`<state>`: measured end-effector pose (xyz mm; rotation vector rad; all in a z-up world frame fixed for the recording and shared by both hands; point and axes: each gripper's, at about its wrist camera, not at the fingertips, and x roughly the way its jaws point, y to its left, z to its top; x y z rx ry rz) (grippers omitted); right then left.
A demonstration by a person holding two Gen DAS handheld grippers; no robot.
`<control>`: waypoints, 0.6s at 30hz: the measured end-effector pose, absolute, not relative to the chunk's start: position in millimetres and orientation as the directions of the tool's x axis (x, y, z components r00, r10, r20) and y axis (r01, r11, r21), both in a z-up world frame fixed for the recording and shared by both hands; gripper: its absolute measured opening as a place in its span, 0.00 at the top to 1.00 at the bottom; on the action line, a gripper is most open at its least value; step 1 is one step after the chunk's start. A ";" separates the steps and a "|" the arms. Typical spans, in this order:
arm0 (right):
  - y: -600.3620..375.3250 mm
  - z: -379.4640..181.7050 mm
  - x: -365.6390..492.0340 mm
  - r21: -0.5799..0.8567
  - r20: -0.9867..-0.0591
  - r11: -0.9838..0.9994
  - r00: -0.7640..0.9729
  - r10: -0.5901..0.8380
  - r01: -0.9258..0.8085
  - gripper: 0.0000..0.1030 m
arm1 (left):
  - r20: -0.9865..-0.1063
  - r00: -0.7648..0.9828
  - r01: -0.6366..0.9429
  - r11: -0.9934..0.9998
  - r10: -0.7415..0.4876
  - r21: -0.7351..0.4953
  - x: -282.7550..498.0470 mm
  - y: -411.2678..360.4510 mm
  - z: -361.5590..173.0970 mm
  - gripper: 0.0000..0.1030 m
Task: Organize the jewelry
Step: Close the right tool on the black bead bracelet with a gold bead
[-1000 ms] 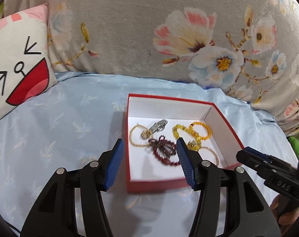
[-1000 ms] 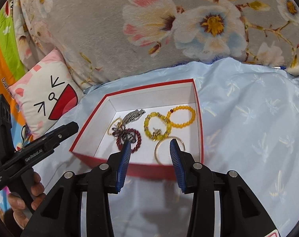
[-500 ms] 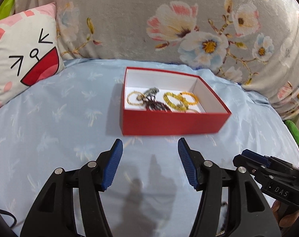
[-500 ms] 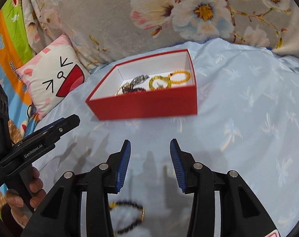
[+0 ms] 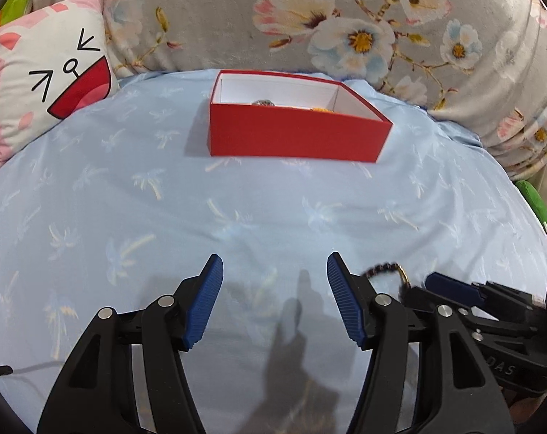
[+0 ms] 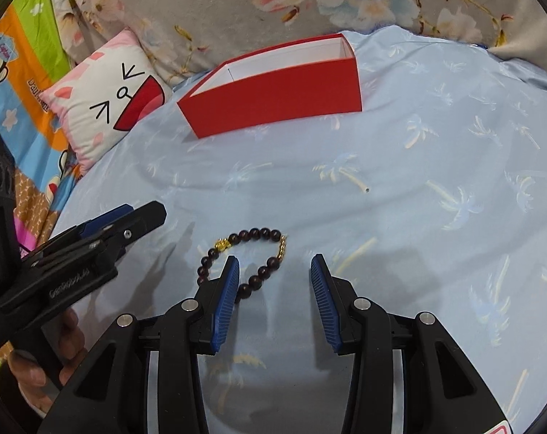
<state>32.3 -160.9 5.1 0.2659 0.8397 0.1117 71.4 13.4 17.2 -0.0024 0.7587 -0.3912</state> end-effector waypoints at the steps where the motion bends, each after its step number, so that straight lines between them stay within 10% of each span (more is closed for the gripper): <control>1: -158.9 6.8 30.9 0.266 -0.714 0.964 0.672 0.195 0.003 0.60 | -0.672 0.653 0.348 0.926 -0.350 -0.144 68.7 12.7 16.0 0.45; 18: -130.3 2.5 38.2 0.163 -0.751 0.986 0.651 0.114 0.016 0.63 | -0.720 0.604 0.285 0.936 -0.342 -0.206 65.7 26.8 3.1 0.35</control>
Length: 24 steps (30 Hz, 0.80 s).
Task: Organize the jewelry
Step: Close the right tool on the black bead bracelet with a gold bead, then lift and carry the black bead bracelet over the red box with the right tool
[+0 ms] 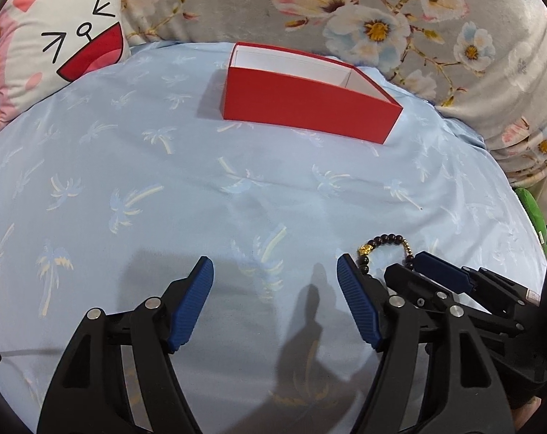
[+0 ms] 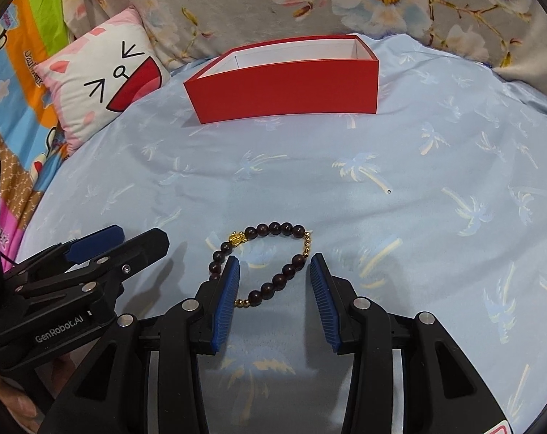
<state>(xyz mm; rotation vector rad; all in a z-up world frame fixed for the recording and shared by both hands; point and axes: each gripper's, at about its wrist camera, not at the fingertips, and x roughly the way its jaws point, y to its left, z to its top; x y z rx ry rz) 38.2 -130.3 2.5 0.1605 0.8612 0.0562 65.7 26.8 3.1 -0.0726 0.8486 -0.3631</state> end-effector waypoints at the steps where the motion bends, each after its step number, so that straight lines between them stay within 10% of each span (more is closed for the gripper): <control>1: -128.0 2.5 38.7 0.141 -0.755 0.990 0.650 0.093 0.022 0.64 | -0.725 0.600 0.280 0.938 -0.337 -0.204 66.8 26.9 1.9 0.35; 9: -121.9 2.5 40.7 0.018 -0.765 0.999 0.644 -0.017 0.048 0.92 | -0.736 0.610 0.292 0.947 -0.293 -0.134 63.1 18.8 1.6 0.34; 24: -170.3 3.1 41.5 0.184 -0.762 0.975 0.645 0.062 0.123 0.93 | -0.763 0.608 0.270 0.961 -0.220 -0.062 99.8 8.4 0.8 0.33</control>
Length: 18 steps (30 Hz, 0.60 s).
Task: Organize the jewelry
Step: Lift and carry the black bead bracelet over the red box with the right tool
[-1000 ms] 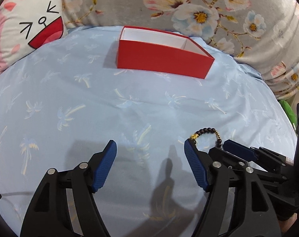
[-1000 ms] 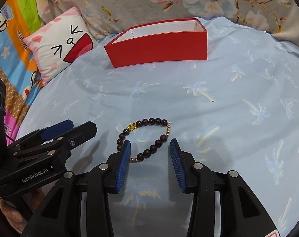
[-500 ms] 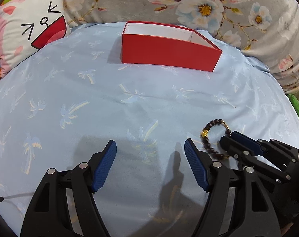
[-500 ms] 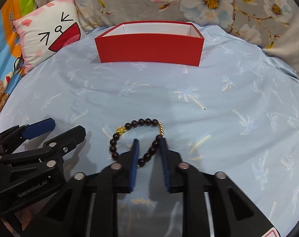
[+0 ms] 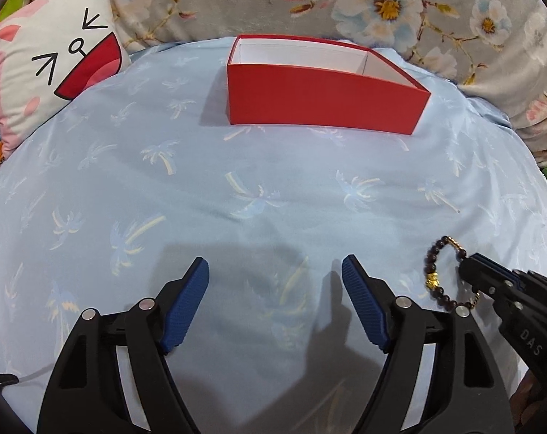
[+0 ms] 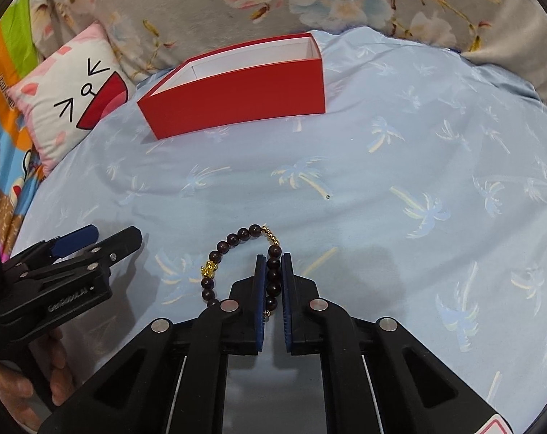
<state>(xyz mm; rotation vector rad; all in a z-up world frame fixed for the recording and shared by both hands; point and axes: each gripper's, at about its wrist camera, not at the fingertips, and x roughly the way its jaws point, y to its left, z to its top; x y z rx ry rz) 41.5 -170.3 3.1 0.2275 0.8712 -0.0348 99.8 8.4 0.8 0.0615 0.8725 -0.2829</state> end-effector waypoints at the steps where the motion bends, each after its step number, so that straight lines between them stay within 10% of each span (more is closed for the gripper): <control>1: -171.2 2.6 41.9 0.190 -0.762 0.974 0.645 0.067 0.124 0.93 | -0.765 0.609 0.270 0.962 -0.210 -0.049 102.8 6.1 0.4 0.34; 4: -171.7 1.3 43.3 0.197 -0.762 0.972 0.644 0.072 0.124 0.93 | -0.764 0.615 0.284 0.959 -0.193 -0.014 104.5 -1.3 -0.2 0.42; 9: -171.8 1.0 46.0 0.214 -0.760 0.970 0.643 0.090 0.118 0.93 | -0.755 0.614 0.344 0.939 -0.229 -0.005 97.9 -10.6 1.4 1.00; 18: -167.3 31.7 49.9 0.238 -0.711 0.968 0.692 0.121 0.075 0.93 | -0.732 0.579 0.407 0.905 -0.359 -0.122 88.7 -16.6 30.4 1.00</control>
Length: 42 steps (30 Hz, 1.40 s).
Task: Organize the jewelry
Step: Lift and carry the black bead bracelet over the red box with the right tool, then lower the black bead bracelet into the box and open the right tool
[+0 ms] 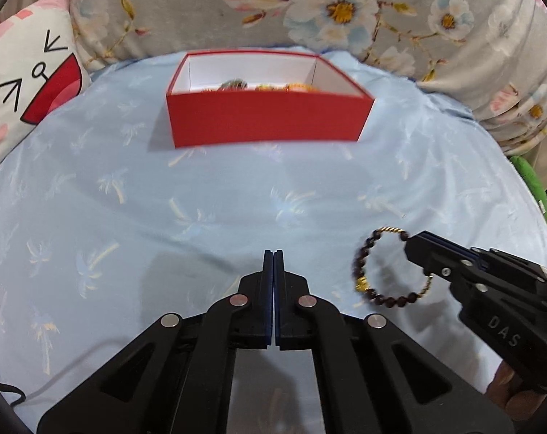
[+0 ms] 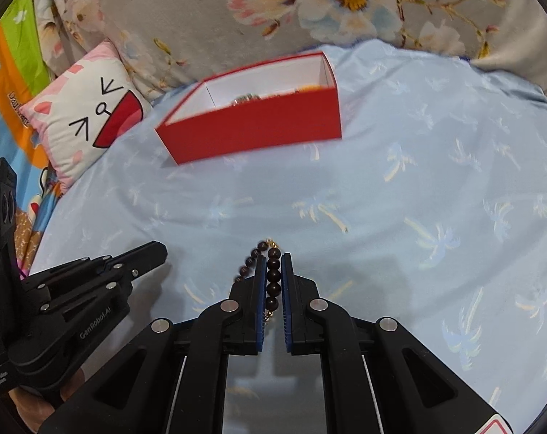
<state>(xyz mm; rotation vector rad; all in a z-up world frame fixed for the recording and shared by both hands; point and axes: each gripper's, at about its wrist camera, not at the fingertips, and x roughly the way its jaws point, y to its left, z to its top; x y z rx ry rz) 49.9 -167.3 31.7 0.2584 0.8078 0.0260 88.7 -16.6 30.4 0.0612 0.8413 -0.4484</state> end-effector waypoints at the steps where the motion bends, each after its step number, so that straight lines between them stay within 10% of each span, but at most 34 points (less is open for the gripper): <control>1: -166.2 38.3 50.3 0.238 -0.701 0.969 0.703 0.123 0.068 0.93 | -0.721 0.587 0.413 0.902 -0.369 -0.125 87.3 -17.4 38.2 1.00; 21: -189.9 165.0 154.2 0.275 -0.493 0.961 0.852 0.175 -0.039 0.93 | -0.615 0.653 0.426 0.886 -0.442 -0.185 203.4 -27.6 149.9 1.00; 42: -205.6 62.5 299.5 0.238 -0.678 0.969 0.725 0.119 0.064 0.93 | -0.745 0.613 0.347 0.937 -0.262 -0.043 333.8 -79.2 57.9 1.00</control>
